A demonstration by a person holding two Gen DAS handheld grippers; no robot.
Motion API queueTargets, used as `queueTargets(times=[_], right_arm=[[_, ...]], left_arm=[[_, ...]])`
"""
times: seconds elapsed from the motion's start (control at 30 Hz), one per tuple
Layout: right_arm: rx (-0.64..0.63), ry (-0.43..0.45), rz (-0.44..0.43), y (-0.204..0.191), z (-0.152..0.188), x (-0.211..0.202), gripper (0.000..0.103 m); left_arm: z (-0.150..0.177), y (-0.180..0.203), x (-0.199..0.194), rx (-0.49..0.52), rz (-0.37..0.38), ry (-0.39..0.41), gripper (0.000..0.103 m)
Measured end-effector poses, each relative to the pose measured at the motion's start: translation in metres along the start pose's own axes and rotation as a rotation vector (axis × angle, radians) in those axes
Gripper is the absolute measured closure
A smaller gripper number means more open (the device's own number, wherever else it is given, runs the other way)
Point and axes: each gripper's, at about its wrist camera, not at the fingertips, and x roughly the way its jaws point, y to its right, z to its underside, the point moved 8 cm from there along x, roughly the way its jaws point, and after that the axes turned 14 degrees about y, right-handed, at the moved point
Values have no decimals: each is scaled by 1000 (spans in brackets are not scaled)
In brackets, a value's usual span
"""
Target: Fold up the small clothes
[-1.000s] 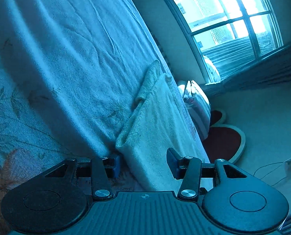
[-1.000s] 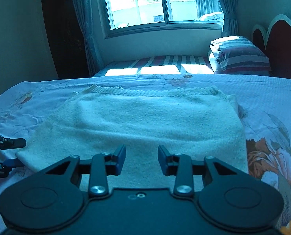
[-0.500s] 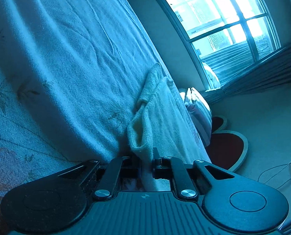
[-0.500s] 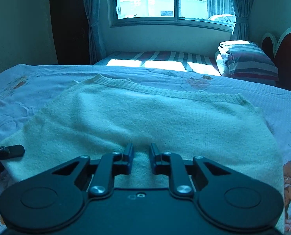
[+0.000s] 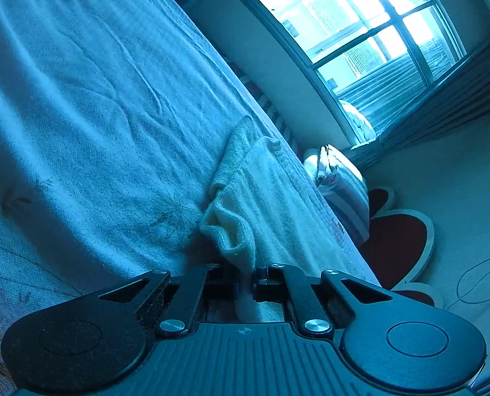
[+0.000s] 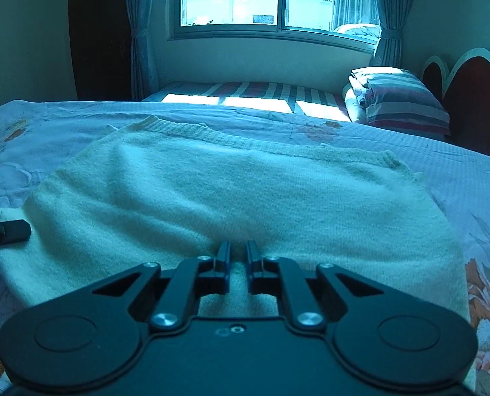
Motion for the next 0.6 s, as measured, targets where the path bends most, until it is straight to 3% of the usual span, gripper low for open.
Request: queueTargets(times=[0.27,0.53,0.6], right_arm=[[24,11,-5,2,0,0,92],[54,-11,-57,7,-2,1,92],[157,-3,-102,21,-8,-8,91]], left_arm=[[-12,21,-19,41,-6,71,97],[-27,103,-25,238,69,100,97],[-13,139,-20,333,121,87,97]])
